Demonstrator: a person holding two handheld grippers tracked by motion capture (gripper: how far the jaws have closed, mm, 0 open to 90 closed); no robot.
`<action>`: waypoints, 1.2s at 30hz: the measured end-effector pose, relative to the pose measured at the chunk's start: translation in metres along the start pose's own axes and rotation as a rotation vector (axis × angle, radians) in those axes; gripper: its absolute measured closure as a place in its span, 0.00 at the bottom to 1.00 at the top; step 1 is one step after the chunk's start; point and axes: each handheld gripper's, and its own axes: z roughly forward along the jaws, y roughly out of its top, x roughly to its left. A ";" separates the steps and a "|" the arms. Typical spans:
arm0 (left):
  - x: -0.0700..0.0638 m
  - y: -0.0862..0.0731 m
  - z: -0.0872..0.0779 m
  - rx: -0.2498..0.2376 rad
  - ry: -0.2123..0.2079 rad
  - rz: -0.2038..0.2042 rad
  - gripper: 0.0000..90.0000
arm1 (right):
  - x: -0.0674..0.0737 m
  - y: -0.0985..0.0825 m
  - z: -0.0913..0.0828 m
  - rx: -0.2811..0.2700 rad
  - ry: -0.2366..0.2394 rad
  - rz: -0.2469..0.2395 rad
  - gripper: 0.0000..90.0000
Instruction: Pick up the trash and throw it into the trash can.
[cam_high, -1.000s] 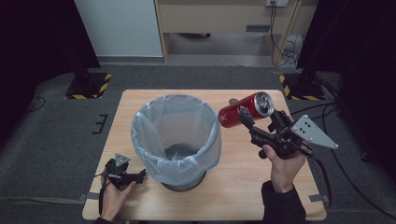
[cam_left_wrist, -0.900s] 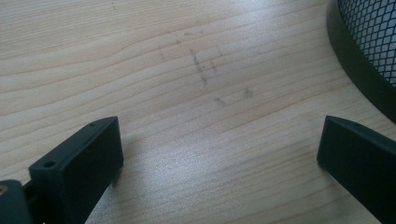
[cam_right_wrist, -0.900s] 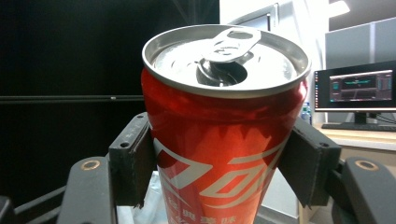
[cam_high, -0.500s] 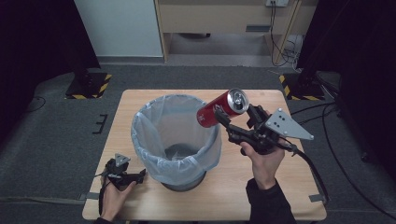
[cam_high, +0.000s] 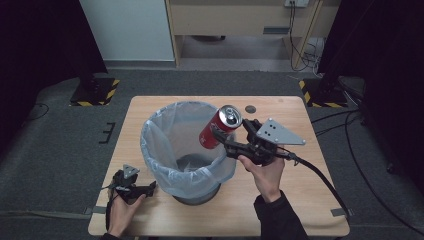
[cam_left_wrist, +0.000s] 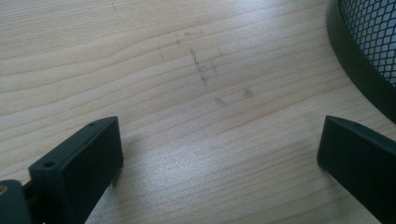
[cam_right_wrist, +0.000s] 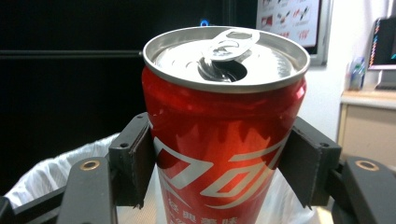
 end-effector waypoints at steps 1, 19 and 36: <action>0.000 0.000 0.000 0.000 0.000 0.000 0.00 | -0.001 -0.002 0.001 0.011 0.004 0.006 0.37; 0.000 0.000 0.000 0.001 -0.001 0.001 0.00 | -0.004 -0.004 -0.006 0.057 -0.010 0.000 0.27; 0.000 0.000 0.000 0.000 -0.001 0.002 0.00 | -0.051 -0.026 -0.062 0.068 -0.250 0.045 0.21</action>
